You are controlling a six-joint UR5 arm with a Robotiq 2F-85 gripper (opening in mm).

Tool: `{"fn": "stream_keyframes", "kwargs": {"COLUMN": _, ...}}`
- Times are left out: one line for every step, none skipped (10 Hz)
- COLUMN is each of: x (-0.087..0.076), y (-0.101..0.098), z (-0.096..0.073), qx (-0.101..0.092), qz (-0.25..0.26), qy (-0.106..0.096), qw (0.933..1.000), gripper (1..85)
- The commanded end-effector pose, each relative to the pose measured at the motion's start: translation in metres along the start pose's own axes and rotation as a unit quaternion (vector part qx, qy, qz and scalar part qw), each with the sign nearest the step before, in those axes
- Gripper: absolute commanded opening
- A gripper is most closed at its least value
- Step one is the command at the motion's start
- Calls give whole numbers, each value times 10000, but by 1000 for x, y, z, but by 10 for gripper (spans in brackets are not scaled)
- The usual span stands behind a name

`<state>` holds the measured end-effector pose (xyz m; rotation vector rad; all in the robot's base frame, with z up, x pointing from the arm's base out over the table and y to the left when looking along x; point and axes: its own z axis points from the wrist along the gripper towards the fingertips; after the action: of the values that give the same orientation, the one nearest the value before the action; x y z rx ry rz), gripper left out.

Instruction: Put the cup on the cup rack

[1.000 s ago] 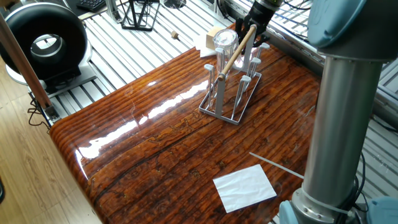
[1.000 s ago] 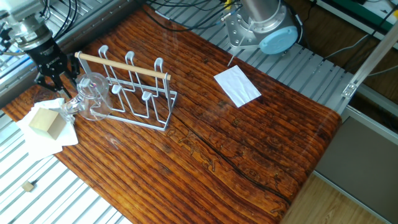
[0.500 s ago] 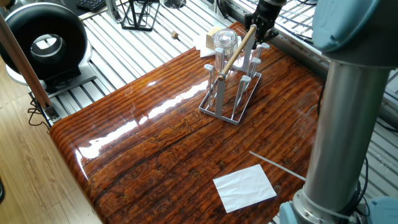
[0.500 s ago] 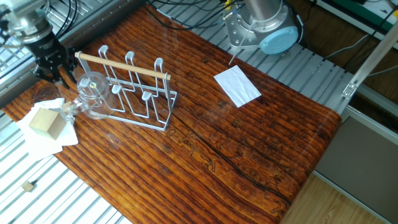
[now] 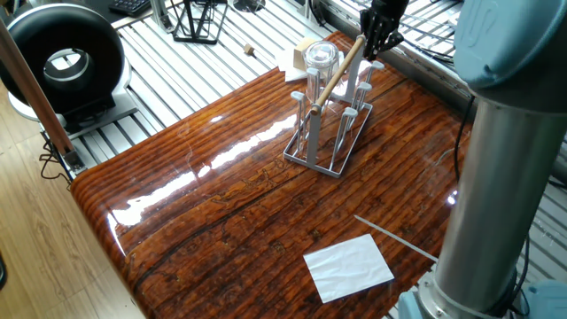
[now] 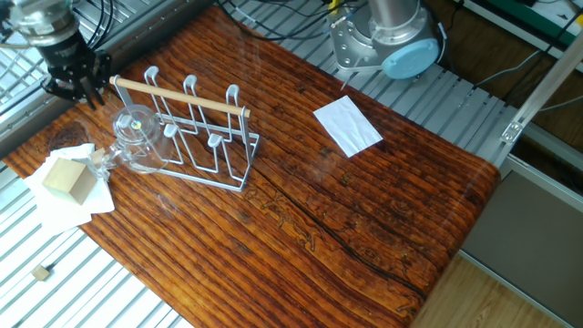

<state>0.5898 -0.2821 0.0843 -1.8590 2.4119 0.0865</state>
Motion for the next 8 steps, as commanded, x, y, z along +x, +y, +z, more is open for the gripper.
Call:
{"fn": "stream_keyframes", "kwargs": {"x": -4, "y": 2, "z": -15, "qx": 98, "qz": 501, "qy": 254, "qw": 9984, "gripper": 180}}
{"fn": "stream_keyframes", "kwargs": {"x": -5, "y": 2, "z": -15, "qx": 96, "qz": 524, "qy": 271, "qw": 9982, "gripper": 163}}
{"fn": "stream_keyframes", "kwargs": {"x": -2, "y": 1, "z": -15, "qx": 124, "qz": 513, "qy": 334, "qw": 9980, "gripper": 140}}
{"fn": "stream_keyframes", "kwargs": {"x": 1, "y": 0, "z": -15, "qx": 137, "qz": 511, "qy": 378, "qw": 9979, "gripper": 120}}
{"fn": "stream_keyframes", "kwargs": {"x": 6, "y": -4, "z": -16, "qx": 227, "qz": 479, "qy": 486, "qw": 9974, "gripper": 113}}
{"fn": "stream_keyframes", "kwargs": {"x": 13, "y": -9, "z": -17, "qx": 331, "qz": 467, "qy": 613, "qw": 9965, "gripper": 103}}
{"fn": "stream_keyframes", "kwargs": {"x": 15, "y": -10, "z": -18, "qx": 359, "qz": 524, "qy": 659, "qw": 9958, "gripper": 60}}
{"fn": "stream_keyframes", "kwargs": {"x": 16, "y": -12, "z": -18, "qx": 400, "qz": 636, "qy": 659, "qw": 9950, "gripper": 10}}
